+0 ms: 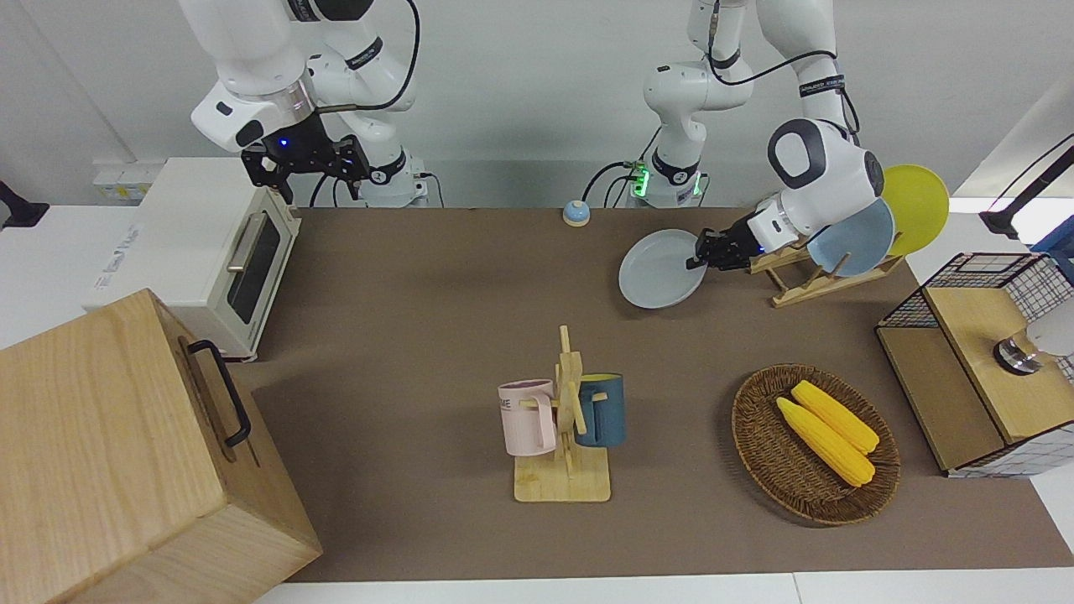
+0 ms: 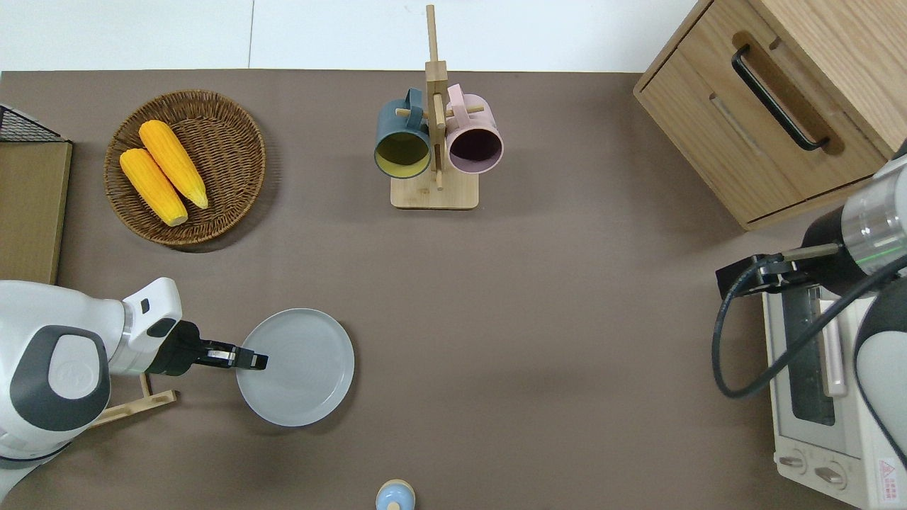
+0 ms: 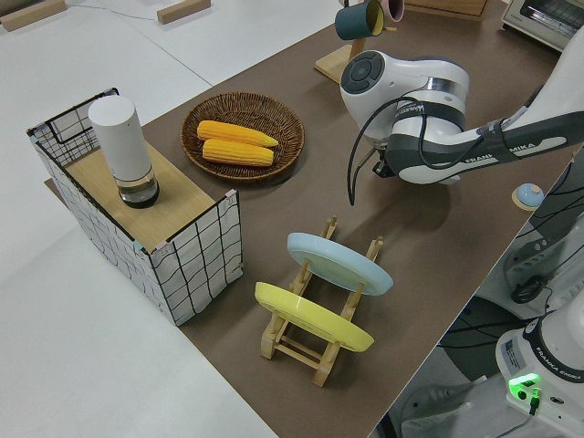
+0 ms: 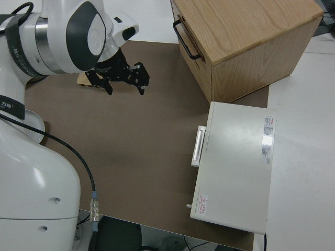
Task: Pick gray plate from low plate rack and place it on table with left arm
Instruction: 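Lower the gray plate onto the table and open the left gripper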
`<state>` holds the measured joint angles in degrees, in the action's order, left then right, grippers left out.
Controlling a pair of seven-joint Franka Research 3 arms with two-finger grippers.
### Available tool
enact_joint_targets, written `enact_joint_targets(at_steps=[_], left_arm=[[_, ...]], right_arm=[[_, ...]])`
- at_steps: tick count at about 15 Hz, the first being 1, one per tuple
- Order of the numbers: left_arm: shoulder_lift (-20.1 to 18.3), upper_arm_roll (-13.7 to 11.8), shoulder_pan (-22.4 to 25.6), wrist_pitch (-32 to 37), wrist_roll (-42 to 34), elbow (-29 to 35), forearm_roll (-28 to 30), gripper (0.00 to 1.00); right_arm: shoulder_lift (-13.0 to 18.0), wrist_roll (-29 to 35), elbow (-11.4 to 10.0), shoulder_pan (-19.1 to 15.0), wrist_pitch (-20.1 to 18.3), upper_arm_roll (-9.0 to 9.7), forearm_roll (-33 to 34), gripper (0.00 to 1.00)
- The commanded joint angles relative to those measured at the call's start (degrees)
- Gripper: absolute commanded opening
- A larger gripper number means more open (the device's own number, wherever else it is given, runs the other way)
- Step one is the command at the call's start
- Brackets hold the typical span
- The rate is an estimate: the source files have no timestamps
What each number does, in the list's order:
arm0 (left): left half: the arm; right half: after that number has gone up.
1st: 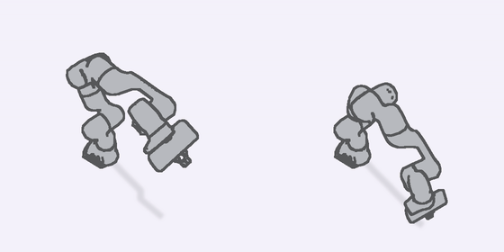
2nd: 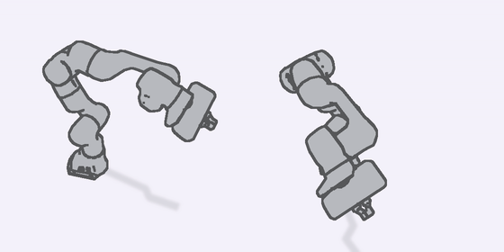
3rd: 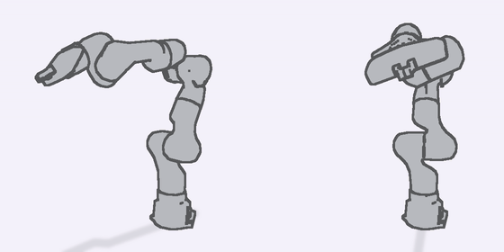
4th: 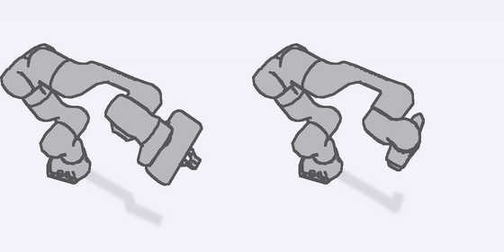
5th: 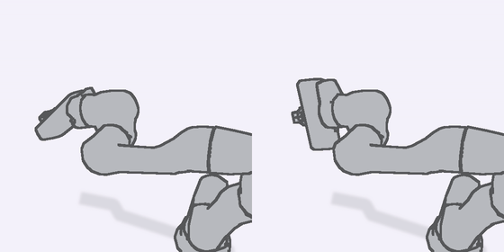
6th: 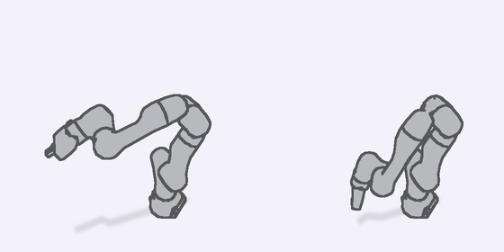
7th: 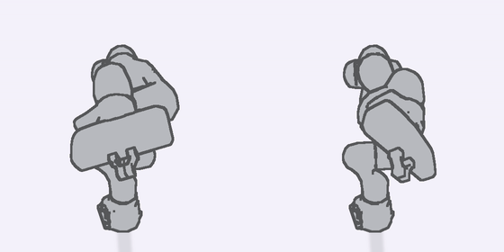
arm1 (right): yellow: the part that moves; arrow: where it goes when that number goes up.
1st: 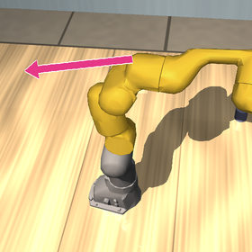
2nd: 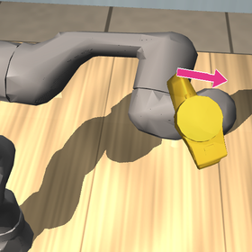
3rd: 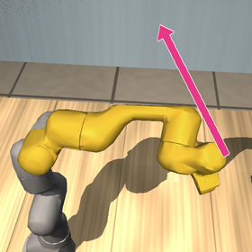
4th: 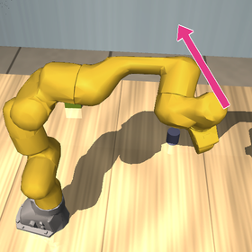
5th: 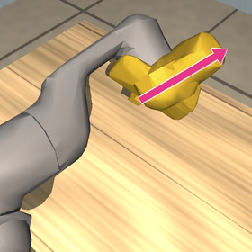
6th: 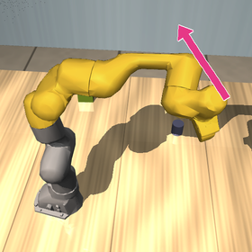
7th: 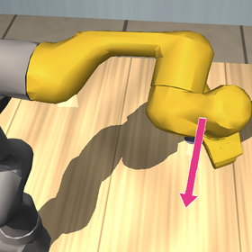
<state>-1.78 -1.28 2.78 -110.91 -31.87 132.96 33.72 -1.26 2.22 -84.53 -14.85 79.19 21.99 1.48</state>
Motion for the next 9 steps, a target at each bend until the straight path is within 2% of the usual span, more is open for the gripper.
enact_joint_targets(at_steps=[1,4,6,9], left_arm=[[0.29,0.05,0.03,-1.06,-1.53,0.46,0.56,0.33],[0.20,-0.04,0.12,-0.98,-1.53,0.28,0.38,0.66],[-0.06,-1.09,0.12,-0.63,-1.53,0.02,-0.23,0.79],[-0.68,-1.97,0.12,0.08,0.66,-1.12,-3.74,0.82]], right_arm=[[0.12,0.68,0.33,-1.32,-0.62,1.21,0.37,0.983],[0.12,0.68,0.41,-1.32,-0.62,1.21,0.37,0.983],[0.12,0.68,0.41,-1.32,-0.62,1.13,0.37,0.983],[0.12,0.68,0.41,-1.32,-0.62,1.13,0.37,0.983]])
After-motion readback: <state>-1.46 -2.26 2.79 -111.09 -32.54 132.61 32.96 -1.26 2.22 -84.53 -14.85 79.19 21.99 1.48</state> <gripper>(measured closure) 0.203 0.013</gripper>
